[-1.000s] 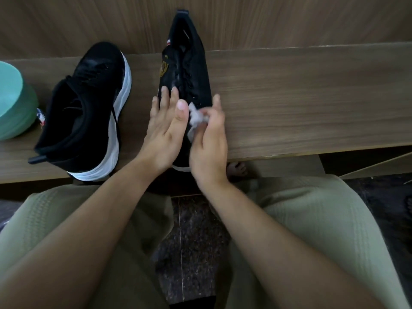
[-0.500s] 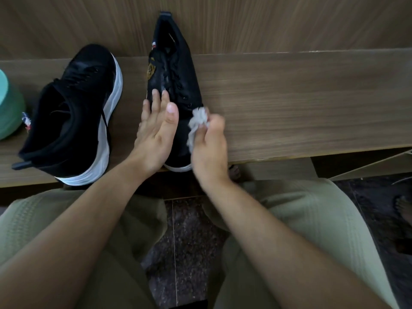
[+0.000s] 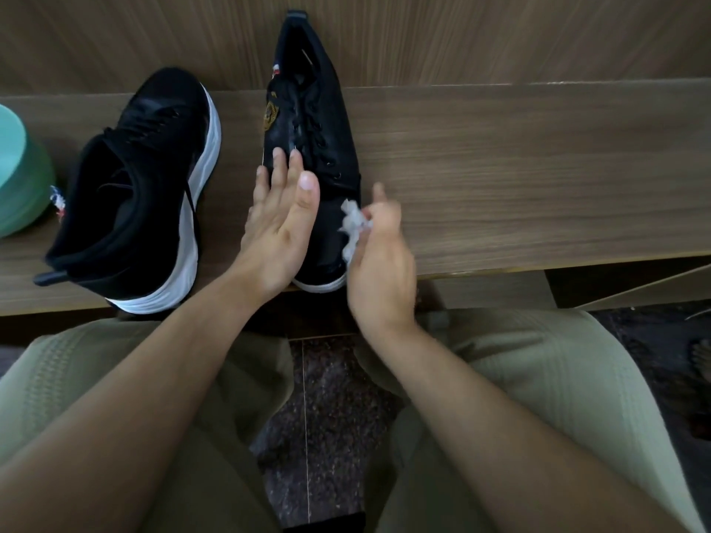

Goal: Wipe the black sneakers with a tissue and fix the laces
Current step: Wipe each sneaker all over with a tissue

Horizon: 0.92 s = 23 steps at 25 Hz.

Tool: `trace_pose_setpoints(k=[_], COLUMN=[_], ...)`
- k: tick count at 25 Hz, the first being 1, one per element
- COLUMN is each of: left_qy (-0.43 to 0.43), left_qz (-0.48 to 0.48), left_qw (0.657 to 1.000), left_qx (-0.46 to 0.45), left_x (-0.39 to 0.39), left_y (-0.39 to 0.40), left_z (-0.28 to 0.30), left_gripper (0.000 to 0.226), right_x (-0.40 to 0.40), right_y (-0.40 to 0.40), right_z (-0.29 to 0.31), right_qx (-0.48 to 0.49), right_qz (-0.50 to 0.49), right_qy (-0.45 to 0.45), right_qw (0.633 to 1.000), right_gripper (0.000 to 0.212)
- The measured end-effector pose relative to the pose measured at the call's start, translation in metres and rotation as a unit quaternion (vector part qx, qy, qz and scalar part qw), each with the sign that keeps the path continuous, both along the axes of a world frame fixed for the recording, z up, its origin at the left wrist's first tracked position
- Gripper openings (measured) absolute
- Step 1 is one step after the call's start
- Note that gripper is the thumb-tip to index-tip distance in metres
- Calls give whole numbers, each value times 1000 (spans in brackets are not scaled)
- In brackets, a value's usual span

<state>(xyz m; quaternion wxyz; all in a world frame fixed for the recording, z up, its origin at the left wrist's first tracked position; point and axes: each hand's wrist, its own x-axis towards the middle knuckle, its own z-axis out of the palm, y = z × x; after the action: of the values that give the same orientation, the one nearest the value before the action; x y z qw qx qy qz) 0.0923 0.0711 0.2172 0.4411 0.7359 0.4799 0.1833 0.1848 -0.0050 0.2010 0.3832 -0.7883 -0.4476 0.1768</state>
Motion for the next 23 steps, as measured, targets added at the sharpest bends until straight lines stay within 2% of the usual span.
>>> trace_pose_setpoints(k=[2, 3, 5, 7, 10, 14, 17, 20, 21, 23], left_qy=[30, 79, 192, 218, 154, 70, -23, -193, -214, -189], left_qz=[3, 6, 19, 42, 59, 36, -40, -98, -106, -114], left_qw=[999, 995, 969, 959, 978, 990, 997, 969, 959, 965], left_qx=[21, 63, 156, 179, 130, 114, 59, -118, -150, -138], left_x=[-2, -1, 4, 14, 19, 3, -14, -21, -22, -19], left_y=[-3, -7, -18, -27, -25, -16, -14, -20, -21, -22], left_z=[3, 3, -1, -3, 1, 4, 11, 21, 22, 27], left_gripper=[92, 93, 106, 121, 126, 132, 135, 127, 124, 116], right_x=[24, 38, 60, 71, 76, 71, 56, 49, 49, 47], right_y=[24, 31, 36, 37, 38, 39, 39, 34, 31, 25], right_z=[0, 2, 10, 23, 32, 28, 25, 32, 35, 40], right_qx=[13, 34, 94, 134, 145, 139, 123, 155, 163, 154], right_qz=[-77, -107, -121, -102, -104, -125, -102, -78, -68, -45], right_qy=[-42, -31, 71, 148, 183, 221, 192, 158, 141, 99], right_qw=[996, 993, 986, 975, 967, 957, 968, 972, 974, 982], right_gripper=[15, 13, 11, 19, 16, 9, 5, 7, 8, 10])
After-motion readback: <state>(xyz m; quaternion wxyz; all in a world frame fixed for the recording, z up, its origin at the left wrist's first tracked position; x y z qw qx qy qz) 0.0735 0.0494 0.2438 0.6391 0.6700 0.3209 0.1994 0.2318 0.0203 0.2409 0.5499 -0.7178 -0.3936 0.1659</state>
